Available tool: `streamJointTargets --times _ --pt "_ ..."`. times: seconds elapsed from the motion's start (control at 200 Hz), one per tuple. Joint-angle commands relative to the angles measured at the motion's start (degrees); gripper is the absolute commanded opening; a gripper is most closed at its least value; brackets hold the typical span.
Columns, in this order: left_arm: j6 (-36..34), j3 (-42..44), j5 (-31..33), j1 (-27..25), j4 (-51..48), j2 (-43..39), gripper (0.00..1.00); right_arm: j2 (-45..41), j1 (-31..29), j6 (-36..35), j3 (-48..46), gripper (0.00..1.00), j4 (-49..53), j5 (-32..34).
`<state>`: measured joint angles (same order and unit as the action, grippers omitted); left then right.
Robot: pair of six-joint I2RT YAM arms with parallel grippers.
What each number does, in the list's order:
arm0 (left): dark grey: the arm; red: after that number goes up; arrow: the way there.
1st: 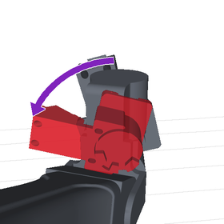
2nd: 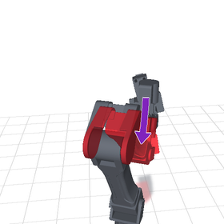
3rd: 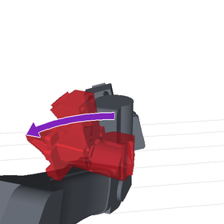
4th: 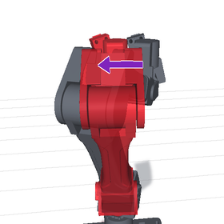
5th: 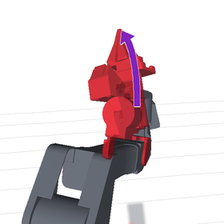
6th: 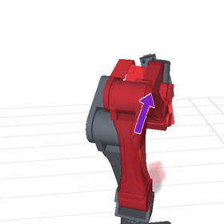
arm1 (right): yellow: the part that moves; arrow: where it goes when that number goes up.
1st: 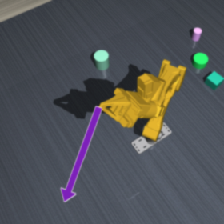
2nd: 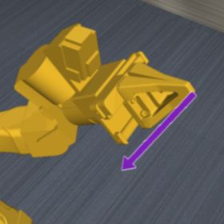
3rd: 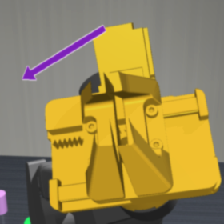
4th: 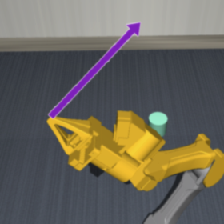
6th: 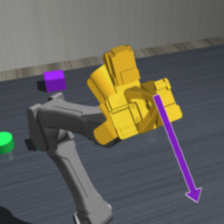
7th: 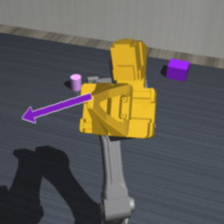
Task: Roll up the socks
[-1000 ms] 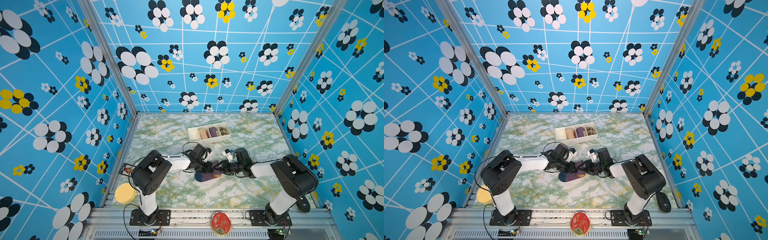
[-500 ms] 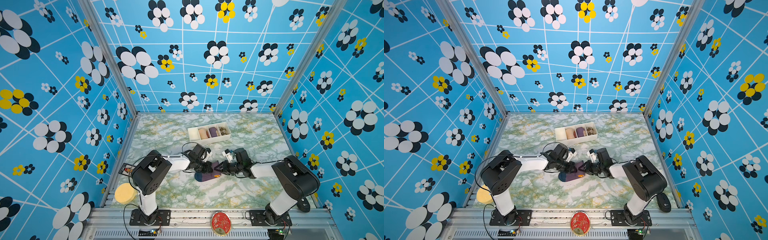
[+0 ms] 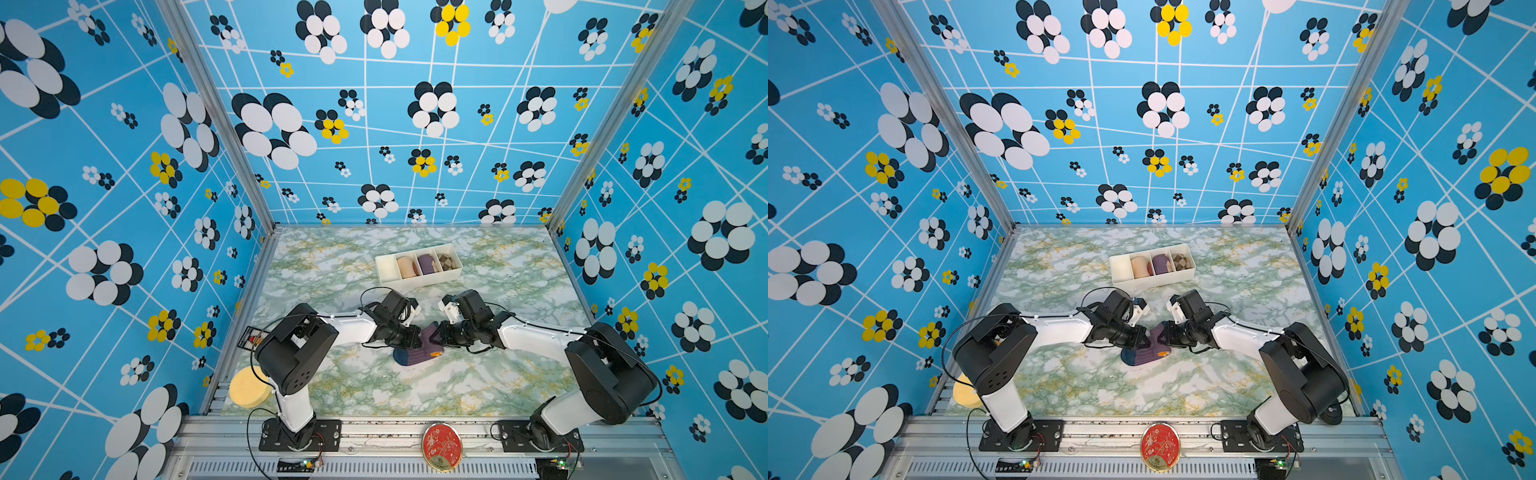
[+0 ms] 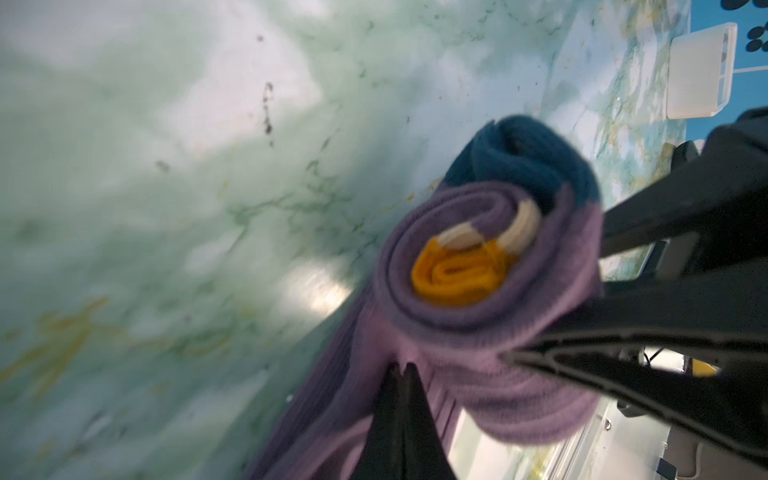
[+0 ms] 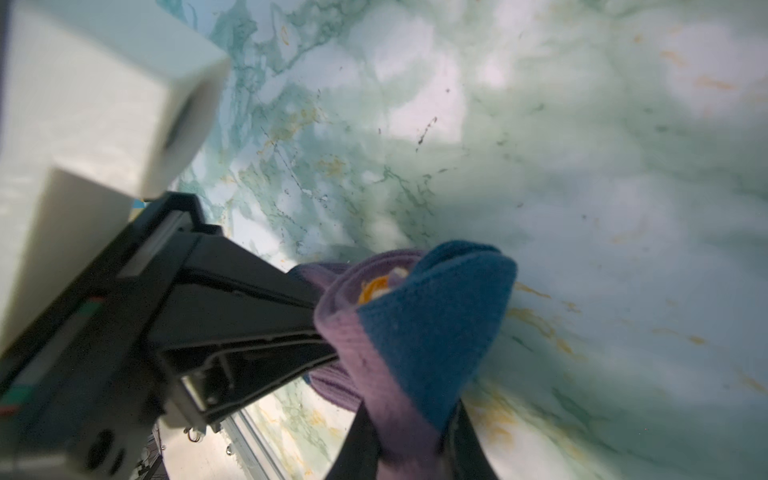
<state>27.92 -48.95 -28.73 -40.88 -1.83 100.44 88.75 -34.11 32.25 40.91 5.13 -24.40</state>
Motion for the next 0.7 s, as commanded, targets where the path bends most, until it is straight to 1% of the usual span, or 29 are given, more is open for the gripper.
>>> streamJointTargets --times 0.0,0.105,0.205,0.365,0.505,0.695 --pt "0.29 2.02 2.14 0.29 -3.45 -3.59 0.0 0.43 -0.43 -1.66 1.4 0.1 4.89 1.82" --pt "0.3 3.95 3.13 0.35 -3.45 -4.12 0.0 0.59 -0.4 -2.0 1.98 0.09 5.26 2.06" --pt "0.51 5.38 2.69 0.33 -2.64 -3.18 0.0 0.63 -0.44 -2.53 2.64 0.09 6.4 2.58" --pt "0.13 6.58 3.38 0.28 -3.01 -1.78 0.0 0.28 -0.5 -3.89 3.62 0.08 8.97 4.79" --pt "-1.11 6.56 5.21 0.45 -5.02 -0.32 0.0 0.64 -0.52 -5.54 5.66 0.06 13.01 9.59" --pt "-0.95 8.1 5.59 2.11 -2.92 2.39 0.0 1.69 -0.47 -8.34 9.34 0.06 19.47 18.21"
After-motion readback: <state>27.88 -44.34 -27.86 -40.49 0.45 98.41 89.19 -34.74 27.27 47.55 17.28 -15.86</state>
